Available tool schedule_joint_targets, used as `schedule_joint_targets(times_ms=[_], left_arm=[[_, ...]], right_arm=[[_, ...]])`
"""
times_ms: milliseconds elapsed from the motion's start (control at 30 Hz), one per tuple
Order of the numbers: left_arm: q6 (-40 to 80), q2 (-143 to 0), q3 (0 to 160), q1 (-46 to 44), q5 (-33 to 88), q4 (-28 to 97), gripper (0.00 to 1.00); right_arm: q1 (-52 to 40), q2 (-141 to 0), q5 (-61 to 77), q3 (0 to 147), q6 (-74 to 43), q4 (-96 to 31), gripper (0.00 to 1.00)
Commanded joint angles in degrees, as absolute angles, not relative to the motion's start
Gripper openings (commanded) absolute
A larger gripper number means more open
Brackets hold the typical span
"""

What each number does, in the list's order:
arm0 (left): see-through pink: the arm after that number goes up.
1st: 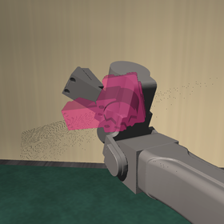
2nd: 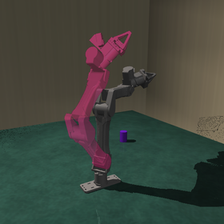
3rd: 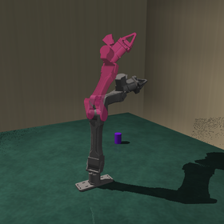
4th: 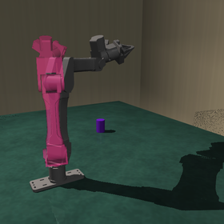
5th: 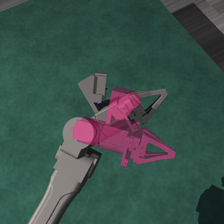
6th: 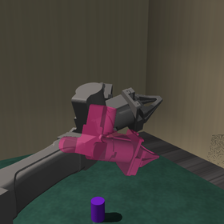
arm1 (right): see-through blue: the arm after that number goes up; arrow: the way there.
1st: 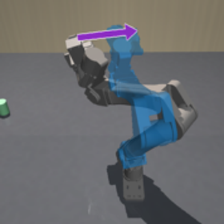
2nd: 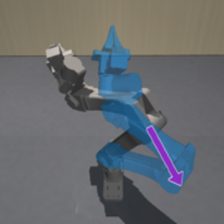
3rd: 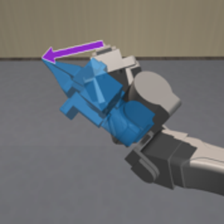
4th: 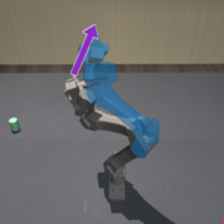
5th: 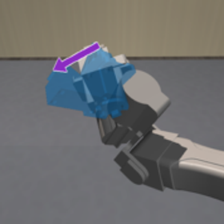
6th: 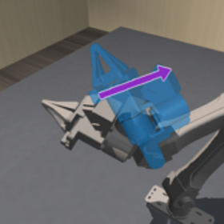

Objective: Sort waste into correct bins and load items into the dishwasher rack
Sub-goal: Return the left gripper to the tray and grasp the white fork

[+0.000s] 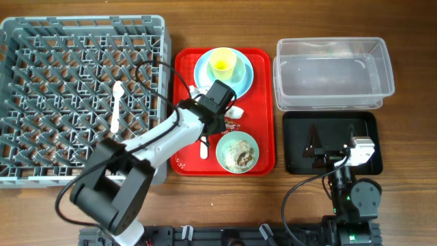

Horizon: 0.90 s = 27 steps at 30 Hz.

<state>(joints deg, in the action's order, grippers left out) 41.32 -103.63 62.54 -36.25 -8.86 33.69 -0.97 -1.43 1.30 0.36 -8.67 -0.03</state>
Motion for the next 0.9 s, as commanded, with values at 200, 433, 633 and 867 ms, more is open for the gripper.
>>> schedule_joint_targets(times_ms=[200, 433, 633, 867], left_arm=[[42.2, -106.0, 62.0, -34.1, -11.2, 31.6, 0.39], [42.3, -108.6, 61.9, -34.2, -11.4, 29.5, 0.37], [42.3, -109.4, 61.9, -34.2, -11.4, 29.1, 0.22], [42.2, -105.9, 61.9, -34.2, -16.5, 30.8, 0.04]], right_arm=[[-1.3, -1.3, 1.8, 0.3, -7.7, 0.2, 1.00], [-1.3, -1.3, 1.8, 0.3, -7.7, 0.2, 0.99], [-1.3, -1.3, 1.8, 0.3, -7.6, 0.2, 1.00], [-1.3, -1.3, 1.8, 0.3, -7.7, 0.2, 1.00]])
